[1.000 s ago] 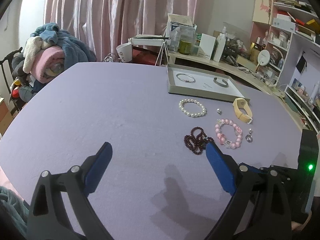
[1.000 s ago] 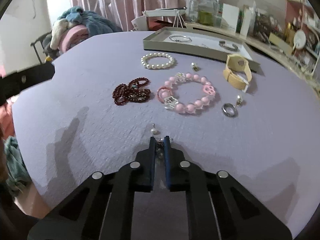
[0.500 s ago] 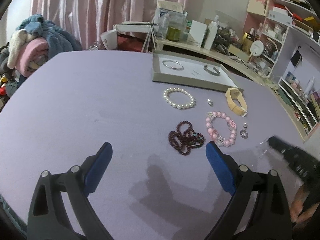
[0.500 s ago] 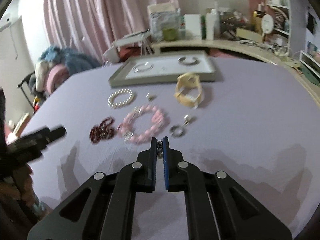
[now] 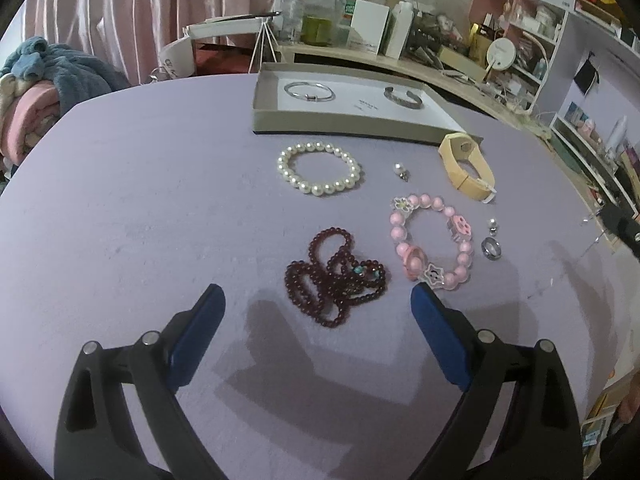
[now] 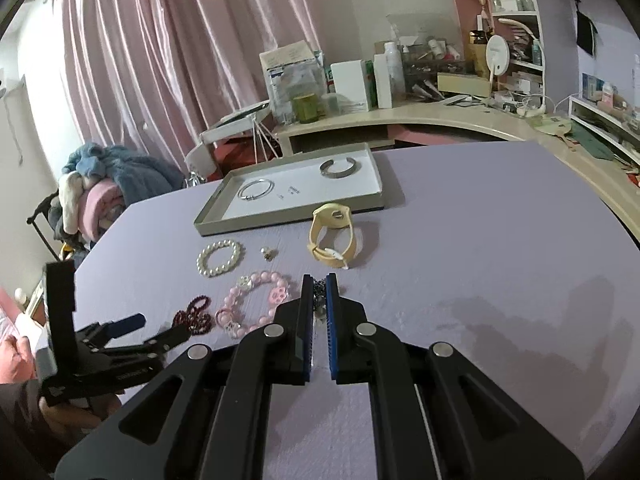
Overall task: Organize jewelry
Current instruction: 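Grasp the silver earrings with the right tool while the left tool reaches the dark red beads, then grasp the dark red beaded bracelet with the left tool and lift it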
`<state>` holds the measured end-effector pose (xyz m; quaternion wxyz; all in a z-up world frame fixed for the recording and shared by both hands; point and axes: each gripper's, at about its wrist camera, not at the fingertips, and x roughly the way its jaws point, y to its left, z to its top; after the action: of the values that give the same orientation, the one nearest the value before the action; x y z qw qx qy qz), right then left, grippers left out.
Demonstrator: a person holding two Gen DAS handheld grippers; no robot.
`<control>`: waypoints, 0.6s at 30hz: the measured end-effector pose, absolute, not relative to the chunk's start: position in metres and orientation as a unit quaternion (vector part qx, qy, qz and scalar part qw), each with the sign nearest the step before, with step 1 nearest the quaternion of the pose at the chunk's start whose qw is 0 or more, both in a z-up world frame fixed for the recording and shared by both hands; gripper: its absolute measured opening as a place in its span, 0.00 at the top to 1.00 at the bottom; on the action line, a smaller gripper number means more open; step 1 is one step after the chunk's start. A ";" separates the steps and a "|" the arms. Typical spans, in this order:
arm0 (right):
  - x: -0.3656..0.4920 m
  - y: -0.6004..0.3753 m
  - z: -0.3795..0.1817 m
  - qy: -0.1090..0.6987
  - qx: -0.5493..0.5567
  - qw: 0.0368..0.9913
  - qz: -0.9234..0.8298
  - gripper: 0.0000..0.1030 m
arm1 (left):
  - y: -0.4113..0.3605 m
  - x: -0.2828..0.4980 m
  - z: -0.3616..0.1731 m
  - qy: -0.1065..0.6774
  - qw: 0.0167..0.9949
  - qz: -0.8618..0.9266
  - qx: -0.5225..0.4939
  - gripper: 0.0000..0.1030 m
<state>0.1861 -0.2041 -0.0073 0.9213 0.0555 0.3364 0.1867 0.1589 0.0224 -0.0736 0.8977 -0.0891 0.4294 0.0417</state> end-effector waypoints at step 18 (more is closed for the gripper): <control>0.195 -0.212 -0.002 0.331 0.071 0.923 0.181 0.94 | 0.013 0.178 -0.081 0.434 0.899 0.013 -0.055 0.86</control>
<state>0.1951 -0.2125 -0.0019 0.9233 0.0714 0.3312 0.1810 0.1785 0.0125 -0.0809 0.8989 -0.0552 0.4344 0.0134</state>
